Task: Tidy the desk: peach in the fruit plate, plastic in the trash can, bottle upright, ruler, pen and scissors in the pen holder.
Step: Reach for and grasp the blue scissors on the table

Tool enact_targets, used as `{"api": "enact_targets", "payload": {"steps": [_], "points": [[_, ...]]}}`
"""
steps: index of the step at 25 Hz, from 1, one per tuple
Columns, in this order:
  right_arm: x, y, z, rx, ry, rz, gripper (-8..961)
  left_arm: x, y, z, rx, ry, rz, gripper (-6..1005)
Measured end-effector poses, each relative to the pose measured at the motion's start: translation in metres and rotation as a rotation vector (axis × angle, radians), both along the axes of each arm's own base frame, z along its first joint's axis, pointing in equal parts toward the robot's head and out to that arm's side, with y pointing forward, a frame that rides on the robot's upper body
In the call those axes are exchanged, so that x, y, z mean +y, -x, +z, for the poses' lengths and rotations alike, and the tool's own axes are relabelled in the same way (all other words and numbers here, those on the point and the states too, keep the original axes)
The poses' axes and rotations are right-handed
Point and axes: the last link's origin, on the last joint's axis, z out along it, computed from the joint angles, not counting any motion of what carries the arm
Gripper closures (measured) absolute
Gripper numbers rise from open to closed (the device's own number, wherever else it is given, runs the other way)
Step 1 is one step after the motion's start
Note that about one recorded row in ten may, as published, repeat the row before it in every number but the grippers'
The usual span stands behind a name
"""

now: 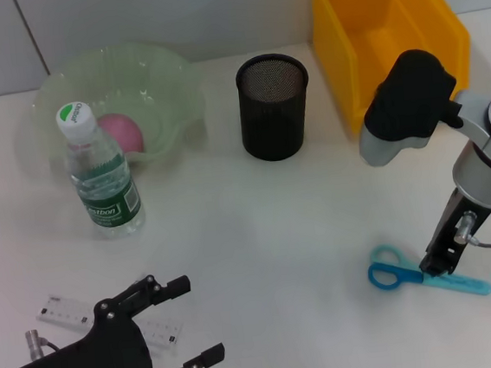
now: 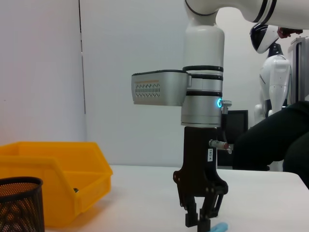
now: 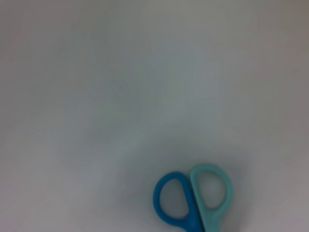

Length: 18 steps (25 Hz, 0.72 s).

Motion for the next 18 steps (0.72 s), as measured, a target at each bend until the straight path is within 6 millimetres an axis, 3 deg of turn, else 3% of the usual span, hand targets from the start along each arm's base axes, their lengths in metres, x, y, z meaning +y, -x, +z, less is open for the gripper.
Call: {"api": "enact_targets", "payload": {"steps": [6, 9, 18], "points": [[-0.0032, 0.0039, -0.0024, -0.013, 0.035, 0.043, 709, -0.0004, 0.0004, 0.0, 0.0, 0.0, 0.003, 185], [-0.004, 0.0052, -0.0027, -0.015, 0.045, 0.054, 606, -0.0008, 0.0008, 0.0001, 0.0, 0.0, 0.004, 185], [-0.0057, 0.0044, -0.0052, -0.021, 0.068, 0.065, 592, -0.0011, 0.001, 0.0004, -0.003, -0.001, 0.006, 185]]}}
